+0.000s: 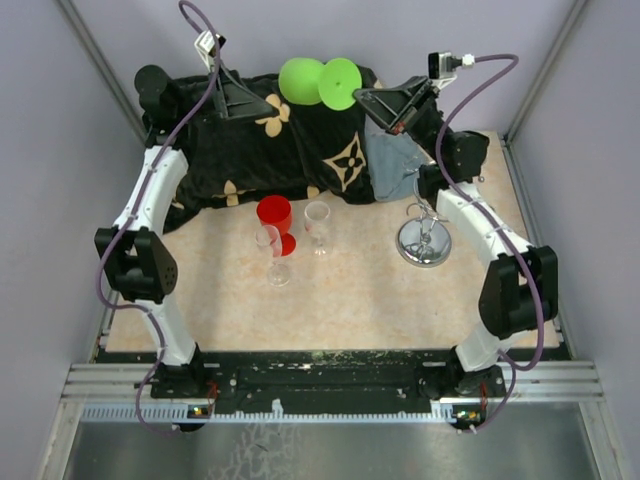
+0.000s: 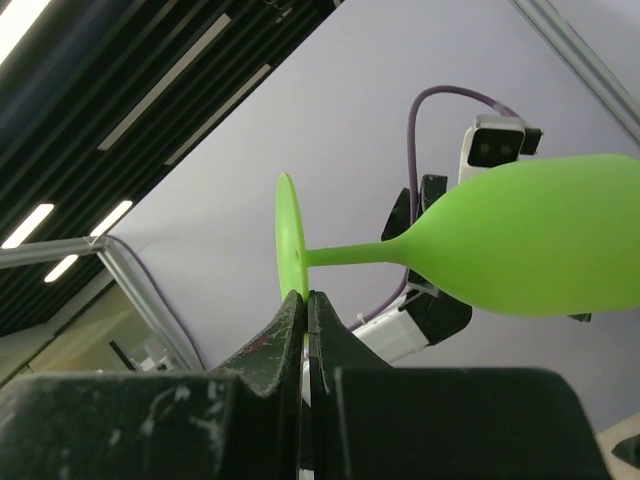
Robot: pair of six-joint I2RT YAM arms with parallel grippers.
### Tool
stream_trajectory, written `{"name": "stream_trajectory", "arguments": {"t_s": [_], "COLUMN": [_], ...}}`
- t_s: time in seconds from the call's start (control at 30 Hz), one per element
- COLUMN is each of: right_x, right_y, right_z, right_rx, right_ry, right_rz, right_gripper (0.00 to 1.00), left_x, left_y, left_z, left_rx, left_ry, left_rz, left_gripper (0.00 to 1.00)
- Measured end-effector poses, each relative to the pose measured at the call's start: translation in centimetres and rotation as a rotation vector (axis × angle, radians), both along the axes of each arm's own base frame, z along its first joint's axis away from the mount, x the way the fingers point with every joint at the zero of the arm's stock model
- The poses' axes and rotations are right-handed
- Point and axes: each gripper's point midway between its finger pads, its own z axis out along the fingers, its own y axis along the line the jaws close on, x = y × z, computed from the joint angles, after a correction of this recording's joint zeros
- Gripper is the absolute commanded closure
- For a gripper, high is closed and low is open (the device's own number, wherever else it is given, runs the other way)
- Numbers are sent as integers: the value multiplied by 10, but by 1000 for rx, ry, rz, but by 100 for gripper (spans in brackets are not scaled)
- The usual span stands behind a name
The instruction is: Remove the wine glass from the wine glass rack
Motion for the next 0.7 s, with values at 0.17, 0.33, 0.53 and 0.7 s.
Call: {"name": "stream_trajectory", "arguments": {"t_s": [0.17, 0.33, 0.53, 0.7], "right_x": [0, -5, -2, 13], "right_y": [10, 16, 22, 42], "right_z": [-15, -19, -27, -53], "right_rx": [-1, 10, 29, 17], "right_ry": [41, 40, 39, 116], "right_rz": [21, 43, 69, 113], "right_gripper": [100, 100, 100, 100], "left_x": [5, 4, 3, 4], "left_y": [-1, -1, 0, 0], "left_z": [0, 5, 8, 8], "left_rx": [-8, -16, -21, -25], "left_ry": [-7, -28, -44, -44], "left_rz": [-1, 0, 1, 7], "left_gripper": [0, 0, 0, 0]}}
